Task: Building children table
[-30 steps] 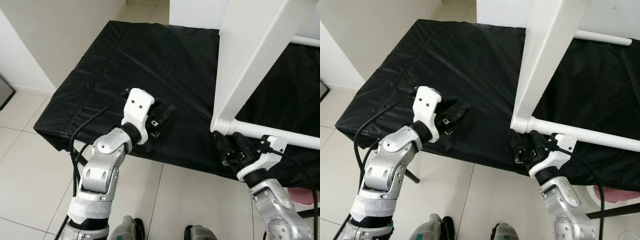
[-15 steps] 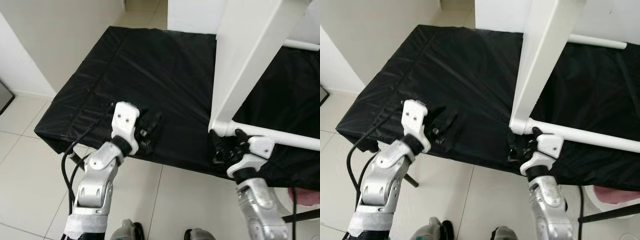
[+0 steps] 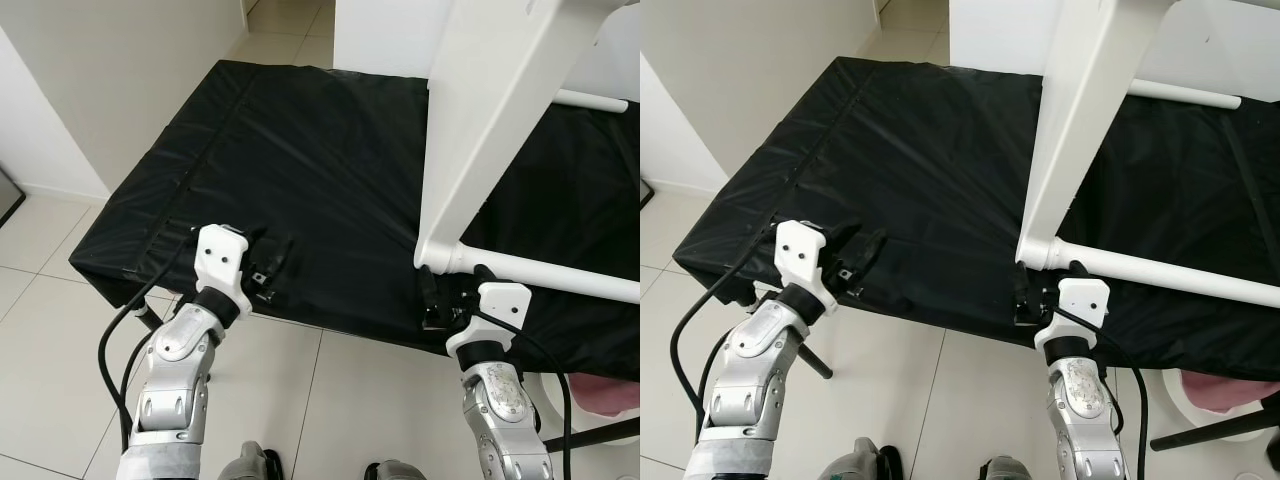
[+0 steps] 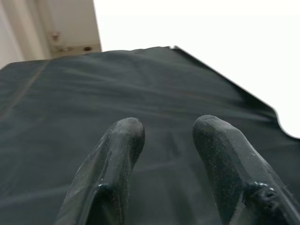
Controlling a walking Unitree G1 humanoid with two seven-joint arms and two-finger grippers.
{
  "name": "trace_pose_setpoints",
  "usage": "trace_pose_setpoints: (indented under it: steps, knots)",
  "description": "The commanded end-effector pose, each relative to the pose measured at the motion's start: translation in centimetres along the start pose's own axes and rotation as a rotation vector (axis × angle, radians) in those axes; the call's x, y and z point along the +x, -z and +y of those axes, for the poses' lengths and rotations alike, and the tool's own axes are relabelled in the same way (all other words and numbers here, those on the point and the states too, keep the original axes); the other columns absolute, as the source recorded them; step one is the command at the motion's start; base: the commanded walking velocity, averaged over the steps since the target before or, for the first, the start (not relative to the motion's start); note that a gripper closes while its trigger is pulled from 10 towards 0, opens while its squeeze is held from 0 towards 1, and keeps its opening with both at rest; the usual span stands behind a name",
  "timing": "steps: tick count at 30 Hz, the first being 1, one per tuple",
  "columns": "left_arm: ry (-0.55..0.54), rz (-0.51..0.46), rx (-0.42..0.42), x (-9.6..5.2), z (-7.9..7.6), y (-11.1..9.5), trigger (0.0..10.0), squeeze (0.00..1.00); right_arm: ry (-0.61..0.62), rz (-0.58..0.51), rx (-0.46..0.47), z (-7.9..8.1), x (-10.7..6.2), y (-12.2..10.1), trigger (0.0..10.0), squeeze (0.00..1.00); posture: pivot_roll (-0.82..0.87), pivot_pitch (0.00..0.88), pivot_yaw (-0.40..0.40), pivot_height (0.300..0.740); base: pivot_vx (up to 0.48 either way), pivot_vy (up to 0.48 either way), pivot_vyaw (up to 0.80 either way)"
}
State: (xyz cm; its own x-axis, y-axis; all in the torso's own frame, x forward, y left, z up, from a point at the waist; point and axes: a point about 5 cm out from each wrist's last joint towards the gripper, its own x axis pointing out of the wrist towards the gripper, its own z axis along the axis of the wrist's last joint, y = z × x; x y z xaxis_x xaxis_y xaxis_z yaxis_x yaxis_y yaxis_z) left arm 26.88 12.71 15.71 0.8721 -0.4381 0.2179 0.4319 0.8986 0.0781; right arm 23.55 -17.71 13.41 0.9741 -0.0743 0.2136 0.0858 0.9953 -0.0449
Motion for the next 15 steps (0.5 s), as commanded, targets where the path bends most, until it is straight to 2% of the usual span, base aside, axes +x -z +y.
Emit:
trace_pose_setpoints:
  steps: [1,4,12,15]
  knots:
    - [-0.261,-0.018,-0.054,-0.34,0.36,0.28,10.0,0.0,0.005,0.008,-0.013,0.09,-0.22,0.66,10.0,0.0,-0.11,0.094,0.053,0.74,0.0,0.0,0.0]
    - [-0.26,-0.02,-0.068,-0.26,0.29,0.45,10.0,0.0,0.005,-0.009,-0.023,0.12,0.0,0.68,10.0,0.0,-0.12,0.089,0.052,0.74,0.0,0.0,0.0]
    - [-0.244,-0.02,-0.039,-0.03,0.31,0.76,10.0,0.0,-0.006,-0.04,-0.057,0.19,0.34,0.53,10.0,0.0,-0.12,0.076,0.059,0.74,0.0,0.0,0.0]
    - [-0.242,-0.026,-0.057,0.13,0.39,0.82,10.0,0.0,-0.002,-0.046,-0.064,0.07,0.46,0.53,10.0,0.0,-0.14,0.076,0.061,0.74,0.0,0.0,0.0]
